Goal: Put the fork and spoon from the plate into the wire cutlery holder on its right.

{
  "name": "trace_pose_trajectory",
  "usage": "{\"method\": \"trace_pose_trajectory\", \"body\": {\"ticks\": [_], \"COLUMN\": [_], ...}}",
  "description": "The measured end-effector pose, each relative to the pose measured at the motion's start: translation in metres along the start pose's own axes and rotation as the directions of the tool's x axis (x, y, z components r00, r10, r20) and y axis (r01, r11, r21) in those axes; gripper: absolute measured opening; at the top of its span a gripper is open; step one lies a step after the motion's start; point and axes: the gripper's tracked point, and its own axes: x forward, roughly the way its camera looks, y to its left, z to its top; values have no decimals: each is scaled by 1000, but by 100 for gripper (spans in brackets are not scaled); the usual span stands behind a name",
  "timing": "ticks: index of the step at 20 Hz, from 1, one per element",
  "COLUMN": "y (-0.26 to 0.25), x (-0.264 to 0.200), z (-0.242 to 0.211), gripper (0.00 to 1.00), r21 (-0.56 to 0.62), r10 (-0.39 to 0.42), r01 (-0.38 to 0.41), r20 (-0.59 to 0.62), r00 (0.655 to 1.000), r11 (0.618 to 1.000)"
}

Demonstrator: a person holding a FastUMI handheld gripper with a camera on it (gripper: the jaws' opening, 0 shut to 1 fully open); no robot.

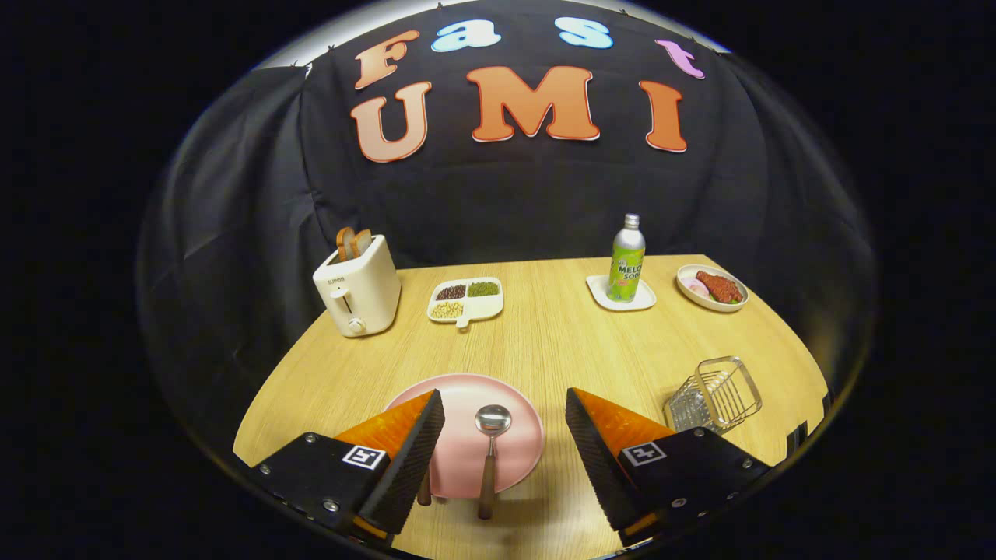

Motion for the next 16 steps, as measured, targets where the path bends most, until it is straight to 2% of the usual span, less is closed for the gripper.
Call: {"method": "trace_pose_trajectory", "body": {"ticks": [8, 14, 16], "y": [15, 16, 18], "x": [19, 36, 43], "z": [-20, -46, -57], "gripper": [85, 84, 75], "r21": [-85, -113, -131], "r10": [17, 9, 12], "r01": [-22, -25, -35], "r20": [-66, -136, -171], "r00": [998, 991, 985], "r11": [996, 993, 991]}}
